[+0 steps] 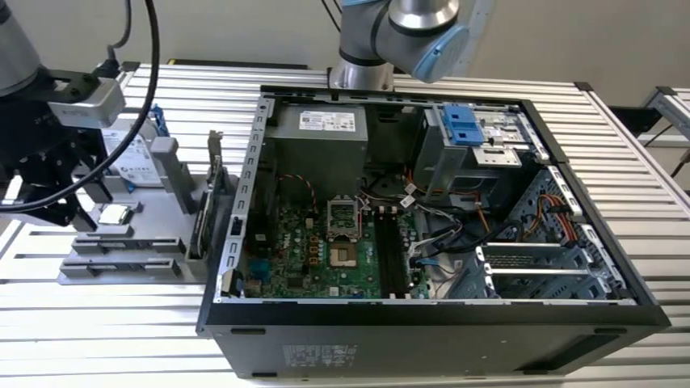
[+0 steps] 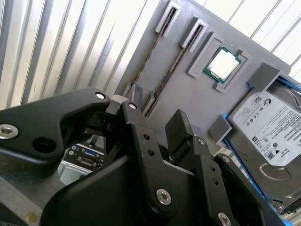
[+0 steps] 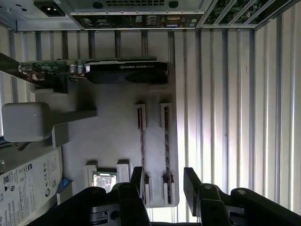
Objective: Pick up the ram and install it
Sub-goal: 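Pick up the ram and move it above insertion slot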
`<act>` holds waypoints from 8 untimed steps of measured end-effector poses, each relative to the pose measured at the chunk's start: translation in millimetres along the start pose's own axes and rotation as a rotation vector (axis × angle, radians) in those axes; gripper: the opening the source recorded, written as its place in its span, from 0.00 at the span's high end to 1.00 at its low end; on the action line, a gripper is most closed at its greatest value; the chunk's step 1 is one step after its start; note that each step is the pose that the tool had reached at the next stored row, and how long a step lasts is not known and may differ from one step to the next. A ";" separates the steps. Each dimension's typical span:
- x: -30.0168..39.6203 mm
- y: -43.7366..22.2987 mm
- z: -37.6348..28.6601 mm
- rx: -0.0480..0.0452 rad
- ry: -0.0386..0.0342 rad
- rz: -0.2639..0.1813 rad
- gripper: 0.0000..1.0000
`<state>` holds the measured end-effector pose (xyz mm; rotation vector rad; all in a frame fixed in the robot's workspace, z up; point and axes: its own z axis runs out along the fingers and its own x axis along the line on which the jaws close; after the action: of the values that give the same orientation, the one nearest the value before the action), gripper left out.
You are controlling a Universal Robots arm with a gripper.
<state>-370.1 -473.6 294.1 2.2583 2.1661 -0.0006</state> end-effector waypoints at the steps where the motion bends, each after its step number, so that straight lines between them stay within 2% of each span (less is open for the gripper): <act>1: 0.0 0.0 0.8 -0.0001 0.0000 -0.001 0.00; 8: 0.0 0.0 6.2 -0.0002 -0.0007 -0.011 0.00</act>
<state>-370.1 -473.7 288.0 2.2459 2.1780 -0.0013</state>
